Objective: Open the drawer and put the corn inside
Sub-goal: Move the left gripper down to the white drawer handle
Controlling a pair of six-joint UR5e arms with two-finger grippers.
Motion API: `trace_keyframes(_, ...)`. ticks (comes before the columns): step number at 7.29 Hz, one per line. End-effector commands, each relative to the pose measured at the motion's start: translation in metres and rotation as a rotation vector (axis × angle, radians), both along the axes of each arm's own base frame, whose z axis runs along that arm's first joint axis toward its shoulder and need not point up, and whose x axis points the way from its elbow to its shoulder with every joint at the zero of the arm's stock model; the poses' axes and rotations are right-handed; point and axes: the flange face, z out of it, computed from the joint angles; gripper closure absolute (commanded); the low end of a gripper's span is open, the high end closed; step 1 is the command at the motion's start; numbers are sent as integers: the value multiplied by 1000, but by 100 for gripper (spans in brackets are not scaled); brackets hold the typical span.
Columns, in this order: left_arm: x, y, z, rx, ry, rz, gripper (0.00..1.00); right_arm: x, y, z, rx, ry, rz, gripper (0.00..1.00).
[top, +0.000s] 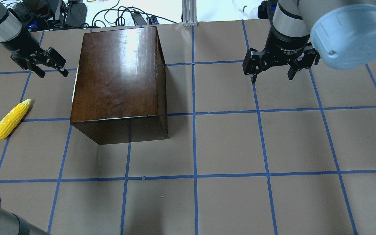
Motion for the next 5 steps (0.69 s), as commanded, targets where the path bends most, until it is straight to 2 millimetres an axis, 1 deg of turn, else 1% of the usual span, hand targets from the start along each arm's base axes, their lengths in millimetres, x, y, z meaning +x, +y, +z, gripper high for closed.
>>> trace_keyframes(1, 12, -1, -18, 7, 41, 9, 0, 0, 0, 0, 0, 0, 0, 0)
trace_keyframes(4, 11, -5, -32, 5, 68, 10, 0, 0, 0, 0, 0, 0, 0, 0)
trace_keyframes(5, 10, -5, -33, 6, 68, 13, 0, 0, 0, 0, 0, 0, 0, 0)
